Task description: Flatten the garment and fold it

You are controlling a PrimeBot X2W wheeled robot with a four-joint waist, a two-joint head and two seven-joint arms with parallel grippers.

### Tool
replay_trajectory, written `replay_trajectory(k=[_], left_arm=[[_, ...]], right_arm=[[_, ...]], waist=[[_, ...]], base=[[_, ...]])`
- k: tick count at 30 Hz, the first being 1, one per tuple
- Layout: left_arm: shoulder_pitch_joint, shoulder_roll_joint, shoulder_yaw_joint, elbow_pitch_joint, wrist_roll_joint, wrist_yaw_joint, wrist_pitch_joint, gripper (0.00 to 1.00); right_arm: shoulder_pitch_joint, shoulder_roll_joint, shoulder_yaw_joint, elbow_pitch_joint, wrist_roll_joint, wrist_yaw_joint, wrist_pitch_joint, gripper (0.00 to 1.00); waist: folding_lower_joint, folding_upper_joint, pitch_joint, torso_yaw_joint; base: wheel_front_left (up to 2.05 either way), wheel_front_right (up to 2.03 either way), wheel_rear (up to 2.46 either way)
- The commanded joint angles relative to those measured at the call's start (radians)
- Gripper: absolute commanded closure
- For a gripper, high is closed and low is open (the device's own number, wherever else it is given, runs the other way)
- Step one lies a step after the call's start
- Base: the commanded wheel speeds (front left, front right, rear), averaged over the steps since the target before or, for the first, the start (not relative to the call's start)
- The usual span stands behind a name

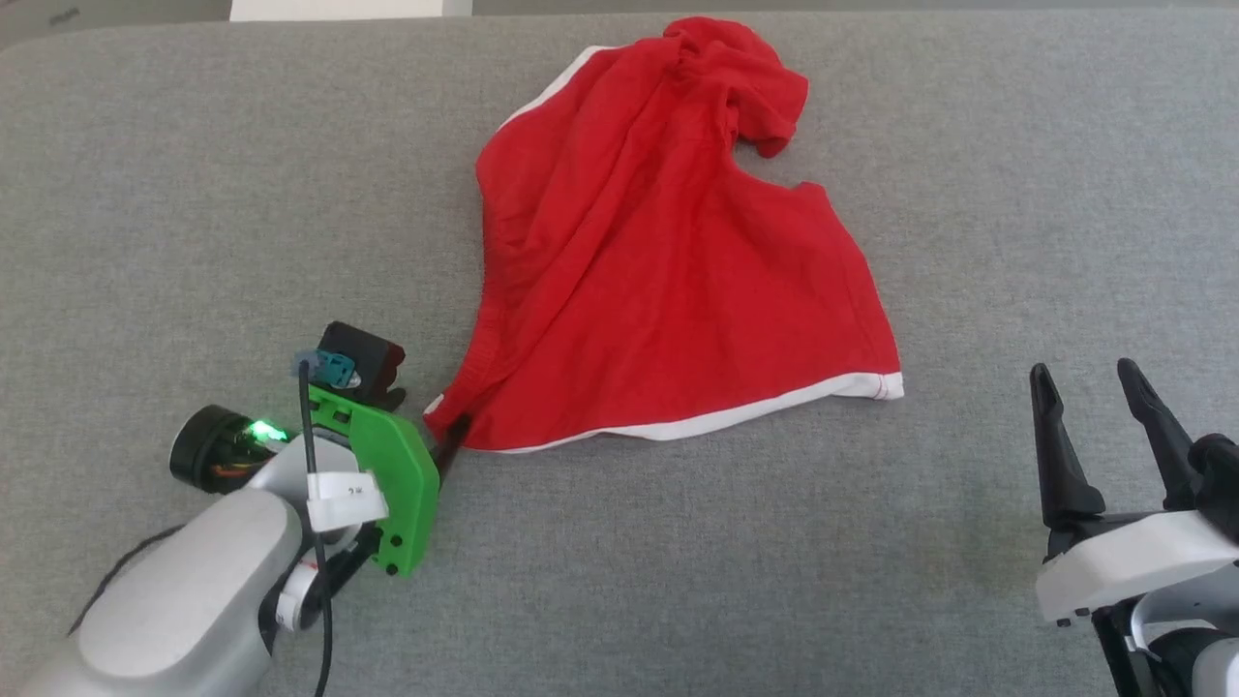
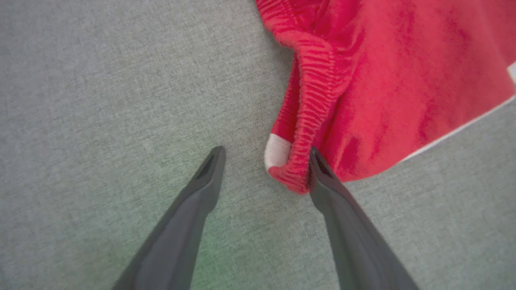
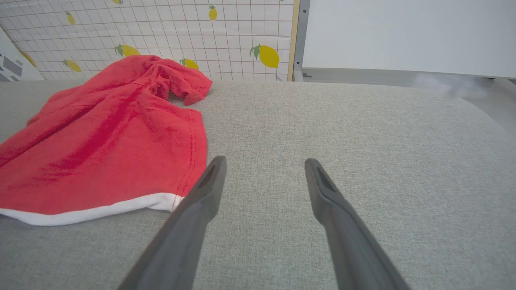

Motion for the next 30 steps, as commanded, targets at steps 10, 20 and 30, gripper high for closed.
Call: replay_trajectory(k=[10,20,30], left_arm=[[-0.003,-0.024,-0.018,0.051,-0.009,0.063,0.077,0.22],[-0.001,-0.072,-0.016,0.032,-0.013,0.069,0.030,1.00],[-0.017,-0.083,-0.005,-0.050,0.023,0.100,-0.028,1.00]], right_arm=[[-0.014,0.007,0.027,-0.005,-0.020,-0.002,0.015,0.00],[-0.022,-0.070,0.079,0.030,0.017,-0.002,0.170,0.00],[-0.187,-0.163,0.163,0.125,0.104,-0.002,0.463,0.00]], waist=[[0.0000,0.0000,0.023,0.010],[0.0000,0.0000,-0.006,0.040],[0.0000,0.0000,0.002,0.090]], base=[[0.00,0.00,0.00],[0.00,0.00,0.00],[0.00,0.00,0.00]])
